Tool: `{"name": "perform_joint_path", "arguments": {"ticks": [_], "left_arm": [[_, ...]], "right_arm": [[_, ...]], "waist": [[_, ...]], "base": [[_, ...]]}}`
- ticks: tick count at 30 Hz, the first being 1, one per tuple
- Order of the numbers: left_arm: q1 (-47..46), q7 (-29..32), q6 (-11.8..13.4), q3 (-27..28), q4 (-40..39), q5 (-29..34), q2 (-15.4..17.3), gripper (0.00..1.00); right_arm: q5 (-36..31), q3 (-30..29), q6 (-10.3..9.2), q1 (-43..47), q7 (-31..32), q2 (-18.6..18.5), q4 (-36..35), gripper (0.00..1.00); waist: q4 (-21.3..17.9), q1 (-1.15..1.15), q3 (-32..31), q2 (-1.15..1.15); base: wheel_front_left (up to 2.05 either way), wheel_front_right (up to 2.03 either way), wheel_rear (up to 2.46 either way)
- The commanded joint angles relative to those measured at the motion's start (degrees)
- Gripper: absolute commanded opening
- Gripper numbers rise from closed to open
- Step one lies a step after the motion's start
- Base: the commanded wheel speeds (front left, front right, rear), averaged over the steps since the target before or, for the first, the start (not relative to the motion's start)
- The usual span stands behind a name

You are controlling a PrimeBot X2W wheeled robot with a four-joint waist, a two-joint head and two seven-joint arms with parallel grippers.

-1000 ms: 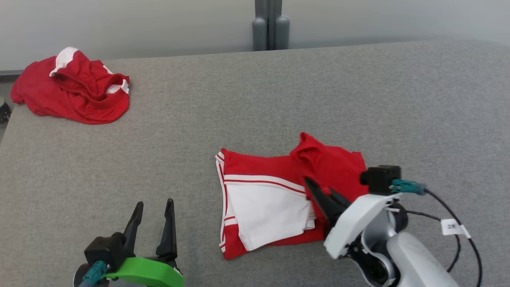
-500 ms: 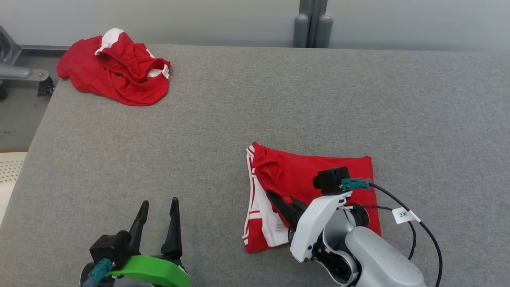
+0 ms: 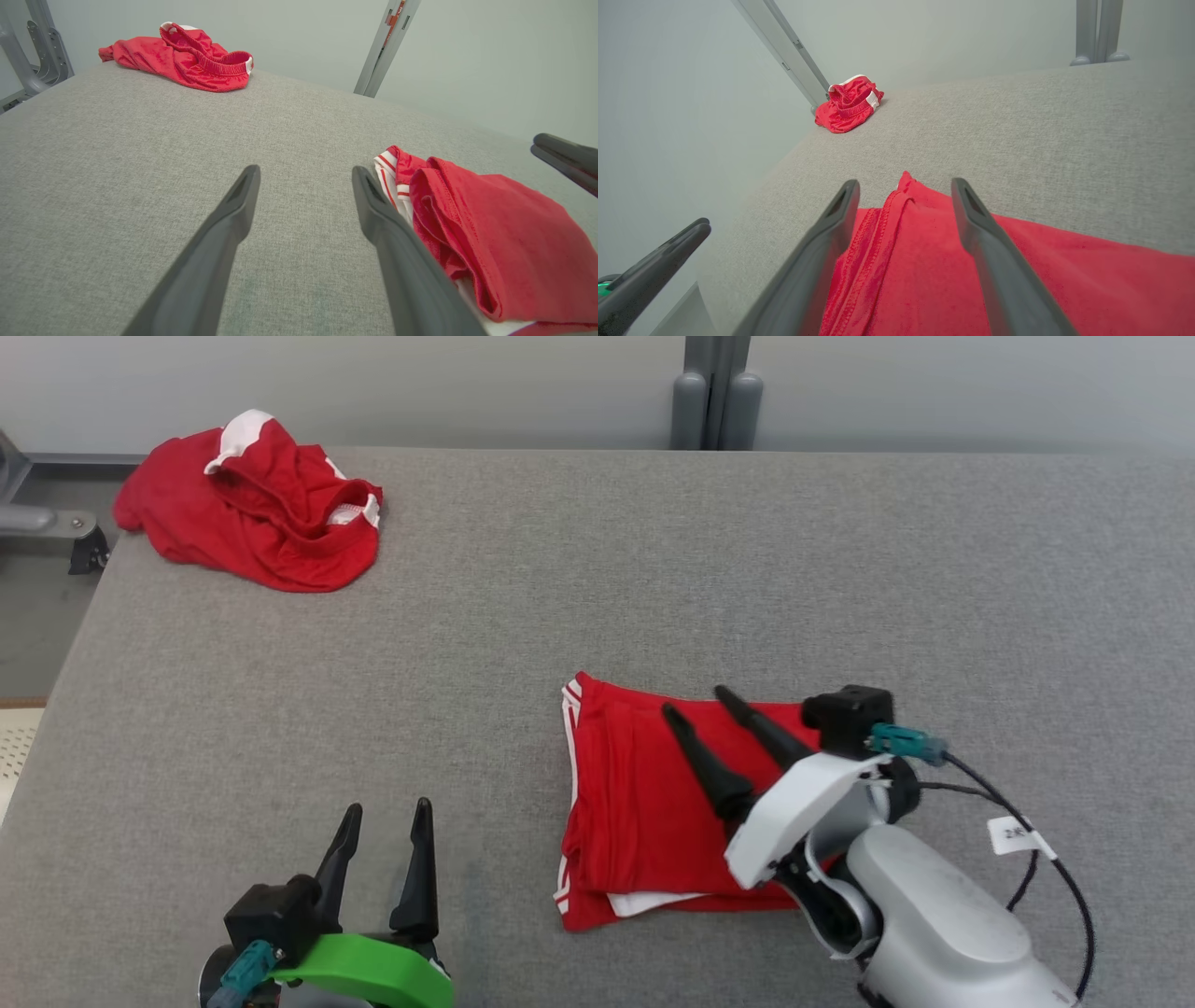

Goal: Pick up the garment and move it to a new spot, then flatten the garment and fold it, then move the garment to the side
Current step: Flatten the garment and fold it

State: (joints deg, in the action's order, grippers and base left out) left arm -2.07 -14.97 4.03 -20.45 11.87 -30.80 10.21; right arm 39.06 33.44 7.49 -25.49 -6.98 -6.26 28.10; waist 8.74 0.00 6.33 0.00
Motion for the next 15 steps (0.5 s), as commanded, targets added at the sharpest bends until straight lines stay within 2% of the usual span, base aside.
{"name": "perform_joint_path", "arguments": {"ticks": [1, 7, 15], "left_arm": [[-1.22, -0.25, -0.22, 0.06, -0.01, 0.78, 0.01, 1.00], [-1.70, -0.22, -0.53, 0.51, -0.59, 1.87, -1.09, 1.00], [1.14, -0.23, -1.52, 3.38, -0.37, 3.65, -3.35, 1.00]], "right_arm": [[-2.26, -1.47, -0.01, -0.42, -2.01, -0.80, 0.50, 1.00], [-10.53, -8.99, -0.01, 2.86, -6.44, -2.42, 0.45, 1.00], [-20.98, -20.56, -0.01, 11.63, -8.01, -0.48, -4.82, 1.00]], "waist": [[-1.07, 0.00, -0.25, 0.00], [-3.30, 0.00, -1.30, 0.00], [-5.97, 0.00, -4.67, 0.00]], "base": [[0.00, 0.00, 0.00], [0.00, 0.00, 0.00], [0.00, 0.00, 0.00]]}}
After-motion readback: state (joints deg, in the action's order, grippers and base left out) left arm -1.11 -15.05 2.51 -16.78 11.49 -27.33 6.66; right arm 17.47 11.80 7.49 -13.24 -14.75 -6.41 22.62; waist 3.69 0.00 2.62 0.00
